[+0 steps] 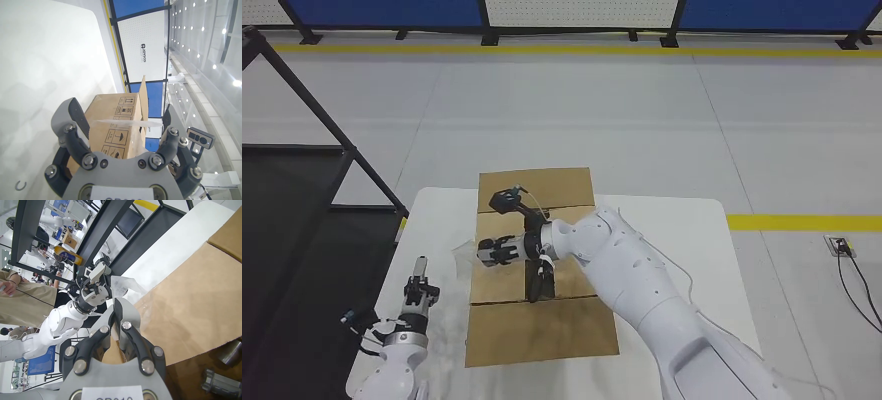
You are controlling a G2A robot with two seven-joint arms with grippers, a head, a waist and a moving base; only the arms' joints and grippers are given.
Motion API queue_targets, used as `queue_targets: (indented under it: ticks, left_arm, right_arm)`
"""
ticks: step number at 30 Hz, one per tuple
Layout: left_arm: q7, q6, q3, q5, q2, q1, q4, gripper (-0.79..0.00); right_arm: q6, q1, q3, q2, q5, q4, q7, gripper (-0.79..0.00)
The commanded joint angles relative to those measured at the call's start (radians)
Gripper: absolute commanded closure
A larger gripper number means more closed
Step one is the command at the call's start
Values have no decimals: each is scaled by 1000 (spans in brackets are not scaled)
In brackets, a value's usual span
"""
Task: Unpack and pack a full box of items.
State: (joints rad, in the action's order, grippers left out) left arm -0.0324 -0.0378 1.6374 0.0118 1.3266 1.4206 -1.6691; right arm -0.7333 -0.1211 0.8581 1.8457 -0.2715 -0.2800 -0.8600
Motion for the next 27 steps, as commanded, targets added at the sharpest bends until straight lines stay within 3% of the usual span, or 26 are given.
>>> queue_targets:
  ticks: [1, 6, 15, 20, 27]
  left_arm:
    - [73, 14, 26, -14, -8, 11, 5, -785]
    - [256, 12, 84, 16, -24, 21, 6, -785]
    - [254, 11, 84, 18, -23, 21, 6, -785]
    - [249, -119, 72, 94, -20, -30, 23, -785]
    - [406, -293, 79, 227, -28, -99, 76, -785]
  right_arm:
    - [-9, 0, 0, 0, 1, -1, -6, 0]
    - [-22, 2, -1, 1, 6, -1, -21, 0]
    - [-18, 8, -5, 6, 9, -3, -45, 0]
    - [-14, 10, -8, 9, 10, -4, -55, 0]
    - [-12, 12, -10, 11, 12, -1, -60, 0]
